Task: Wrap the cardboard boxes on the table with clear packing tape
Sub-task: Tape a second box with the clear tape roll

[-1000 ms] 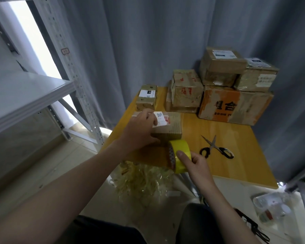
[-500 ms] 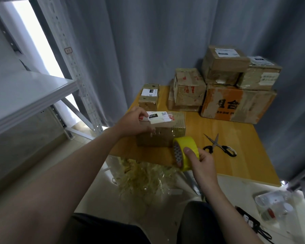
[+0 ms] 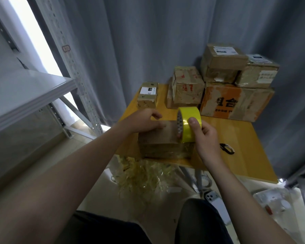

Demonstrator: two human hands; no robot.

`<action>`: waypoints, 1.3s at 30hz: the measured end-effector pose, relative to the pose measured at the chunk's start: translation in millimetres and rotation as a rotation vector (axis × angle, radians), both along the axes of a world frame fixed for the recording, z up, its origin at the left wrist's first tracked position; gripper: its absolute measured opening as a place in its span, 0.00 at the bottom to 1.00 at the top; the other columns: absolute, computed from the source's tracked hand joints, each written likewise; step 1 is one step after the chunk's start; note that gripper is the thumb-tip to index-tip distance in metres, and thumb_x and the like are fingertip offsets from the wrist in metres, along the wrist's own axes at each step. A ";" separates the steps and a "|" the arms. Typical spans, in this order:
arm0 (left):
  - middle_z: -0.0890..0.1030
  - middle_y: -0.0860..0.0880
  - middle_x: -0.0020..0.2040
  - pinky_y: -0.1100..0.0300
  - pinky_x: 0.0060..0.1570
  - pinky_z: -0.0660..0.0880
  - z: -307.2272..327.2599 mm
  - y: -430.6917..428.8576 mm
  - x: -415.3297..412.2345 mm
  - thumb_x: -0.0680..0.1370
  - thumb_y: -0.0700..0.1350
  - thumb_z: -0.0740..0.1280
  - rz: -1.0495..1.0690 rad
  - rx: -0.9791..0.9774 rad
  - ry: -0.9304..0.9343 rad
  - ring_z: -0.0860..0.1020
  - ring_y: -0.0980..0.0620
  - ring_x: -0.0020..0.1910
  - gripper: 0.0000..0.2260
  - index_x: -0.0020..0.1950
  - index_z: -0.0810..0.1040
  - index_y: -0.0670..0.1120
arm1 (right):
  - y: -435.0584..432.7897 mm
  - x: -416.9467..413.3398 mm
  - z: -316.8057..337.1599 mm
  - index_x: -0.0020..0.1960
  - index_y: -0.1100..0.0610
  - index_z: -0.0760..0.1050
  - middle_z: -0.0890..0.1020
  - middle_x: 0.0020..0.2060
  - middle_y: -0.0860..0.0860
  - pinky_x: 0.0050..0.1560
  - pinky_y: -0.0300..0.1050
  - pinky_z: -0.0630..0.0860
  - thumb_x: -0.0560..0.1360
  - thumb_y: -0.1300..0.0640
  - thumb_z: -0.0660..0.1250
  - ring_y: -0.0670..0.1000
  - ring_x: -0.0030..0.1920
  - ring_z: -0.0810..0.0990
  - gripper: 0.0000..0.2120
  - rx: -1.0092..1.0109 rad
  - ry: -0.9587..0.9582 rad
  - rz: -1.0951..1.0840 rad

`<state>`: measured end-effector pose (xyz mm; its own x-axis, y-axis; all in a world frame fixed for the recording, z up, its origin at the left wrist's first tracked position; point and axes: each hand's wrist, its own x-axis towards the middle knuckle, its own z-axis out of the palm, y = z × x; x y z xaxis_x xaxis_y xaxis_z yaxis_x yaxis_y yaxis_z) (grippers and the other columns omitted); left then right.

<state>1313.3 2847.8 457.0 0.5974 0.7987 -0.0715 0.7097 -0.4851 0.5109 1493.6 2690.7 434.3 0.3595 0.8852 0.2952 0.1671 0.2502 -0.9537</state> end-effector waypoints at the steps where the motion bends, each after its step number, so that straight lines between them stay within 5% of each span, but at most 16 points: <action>1: 0.76 0.52 0.71 0.59 0.61 0.71 5.6 -5.6 4.0 0.79 0.54 0.72 -0.083 -0.021 0.020 0.74 0.52 0.69 0.24 0.74 0.74 0.51 | 2.5 0.5 -1.1 0.42 0.54 0.82 0.86 0.35 0.52 0.37 0.43 0.77 0.82 0.44 0.63 0.50 0.36 0.82 0.18 -0.001 0.000 -0.007; 3: 0.71 0.52 0.74 0.53 0.68 0.70 6.7 -19.2 15.0 0.74 0.58 0.76 -0.236 -0.006 0.155 0.71 0.51 0.70 0.35 0.78 0.68 0.51 | 6.6 0.4 -3.9 0.38 0.53 0.80 0.83 0.32 0.54 0.35 0.44 0.73 0.82 0.43 0.64 0.51 0.34 0.79 0.20 0.000 -0.002 -0.034; 6: 0.66 0.52 0.77 0.38 0.75 0.61 -22.4 -36.3 29.0 0.66 0.72 0.73 -0.208 0.274 0.339 0.67 0.47 0.75 0.49 0.80 0.61 0.53 | 6.2 -2.4 -8.2 0.37 0.53 0.77 0.80 0.29 0.53 0.33 0.43 0.70 0.82 0.42 0.64 0.49 0.32 0.76 0.20 0.005 -0.005 -0.072; 9: 0.71 0.53 0.75 0.42 0.69 0.68 -44.7 -40.6 33.5 0.65 0.76 0.71 -0.110 0.520 0.297 0.72 0.47 0.71 0.49 0.79 0.63 0.52 | 2.6 -3.3 -6.6 0.37 0.54 0.77 0.81 0.30 0.53 0.35 0.45 0.72 0.83 0.43 0.62 0.49 0.33 0.77 0.21 -0.018 -0.017 -0.083; 13: 0.69 0.55 0.78 0.45 0.69 0.66 -48.7 -38.8 31.8 0.64 0.76 0.71 -0.080 0.539 0.251 0.70 0.48 0.73 0.51 0.81 0.63 0.53 | -13.4 -0.7 -0.9 0.33 0.57 0.75 0.78 0.26 0.49 0.32 0.49 0.68 0.83 0.40 0.61 0.51 0.28 0.73 0.27 -0.042 -0.112 -0.134; 20: 0.62 0.54 0.82 0.41 0.76 0.57 -41.7 -43.9 31.9 0.69 0.68 0.72 -0.099 0.425 0.239 0.62 0.48 0.79 0.48 0.83 0.58 0.51 | -64.8 -18.0 -9.8 0.29 0.55 0.69 0.73 0.18 0.43 0.27 0.31 0.65 0.85 0.49 0.61 0.40 0.22 0.72 0.25 -0.082 -0.068 -0.146; 24: 0.59 0.53 0.83 0.41 0.77 0.54 -38.3 -45.6 31.1 0.68 0.73 0.71 -0.106 0.380 0.257 0.59 0.49 0.81 0.52 0.84 0.55 0.51 | -88.2 -26.2 -49.7 0.39 0.64 0.80 0.83 0.28 0.55 0.37 0.45 0.78 0.82 0.37 0.60 0.50 0.30 0.84 0.31 -0.239 -0.034 -0.110; 26: 0.58 0.53 0.84 0.42 0.78 0.52 -37.5 -47.3 30.2 0.68 0.74 0.72 -0.104 0.367 0.260 0.57 0.49 0.81 0.54 0.85 0.54 0.51 | -90.3 -27.8 -63.7 0.44 0.63 0.82 0.86 0.32 0.55 0.43 0.49 0.81 0.83 0.39 0.60 0.52 0.35 0.87 0.28 -0.309 0.030 -0.096; 30: 0.57 0.52 0.84 0.42 0.79 0.51 -32.1 -48.6 31.1 0.68 0.72 0.73 -0.117 0.348 0.264 0.56 0.49 0.82 0.54 0.85 0.52 0.51 | -83.7 -24.9 -69.5 0.47 0.60 0.79 0.83 0.36 0.49 0.40 0.43 0.77 0.79 0.39 0.64 0.50 0.38 0.83 0.23 -0.371 -0.014 -0.116; 33: 0.56 0.51 0.84 0.40 0.79 0.50 -30.9 -48.2 30.9 0.68 0.71 0.74 -0.128 0.336 0.274 0.55 0.49 0.82 0.54 0.85 0.51 0.50 | -76.2 -20.0 -60.9 0.60 0.53 0.71 0.78 0.50 0.48 0.47 0.41 0.75 0.78 0.47 0.72 0.51 0.52 0.80 0.17 -0.381 -0.085 -0.173; 36: 0.54 0.49 0.85 0.40 0.79 0.50 -31.4 -50.0 31.2 0.70 0.70 0.73 -0.133 0.354 0.293 0.54 0.48 0.83 0.54 0.85 0.50 0.47 | -61.7 -8.7 -39.3 0.76 0.54 0.65 0.69 0.73 0.49 0.74 0.42 0.62 0.82 0.45 0.66 0.50 0.75 0.64 0.27 -0.212 -0.540 -0.212; 39: 0.52 0.47 0.85 0.40 0.79 0.52 -33.4 -48.8 30.2 0.76 0.67 0.68 -0.145 0.374 0.298 0.53 0.48 0.83 0.48 0.84 0.50 0.45 | -36.8 -8.9 -13.4 0.84 0.53 0.53 0.51 0.84 0.47 0.82 0.49 0.39 0.82 0.33 0.39 0.46 0.83 0.42 0.38 -0.354 -0.980 0.107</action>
